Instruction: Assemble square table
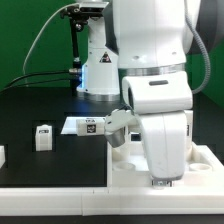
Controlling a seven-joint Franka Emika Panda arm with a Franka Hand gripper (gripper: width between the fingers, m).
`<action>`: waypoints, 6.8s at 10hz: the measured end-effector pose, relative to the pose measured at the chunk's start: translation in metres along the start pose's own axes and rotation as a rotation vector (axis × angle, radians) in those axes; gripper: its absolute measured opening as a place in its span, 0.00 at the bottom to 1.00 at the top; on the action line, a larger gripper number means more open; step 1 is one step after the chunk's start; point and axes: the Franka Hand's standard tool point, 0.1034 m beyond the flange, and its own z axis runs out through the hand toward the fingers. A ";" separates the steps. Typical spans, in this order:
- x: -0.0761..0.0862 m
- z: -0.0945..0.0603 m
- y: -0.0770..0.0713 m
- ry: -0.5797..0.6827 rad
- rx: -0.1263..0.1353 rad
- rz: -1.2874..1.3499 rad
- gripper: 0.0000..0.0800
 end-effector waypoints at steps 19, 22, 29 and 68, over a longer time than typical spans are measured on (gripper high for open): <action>-0.082 -0.083 -0.008 -0.053 -0.044 1.304 0.81; -0.104 -0.090 -0.027 -0.056 -0.043 1.649 0.81; -0.154 -0.067 -0.092 -0.051 0.058 2.421 0.81; -0.126 -0.031 -0.247 -0.225 0.375 2.439 0.36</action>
Offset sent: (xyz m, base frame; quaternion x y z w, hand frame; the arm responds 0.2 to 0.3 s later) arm 0.0061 -0.0206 0.0709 0.0002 -0.0835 0.0717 0.9939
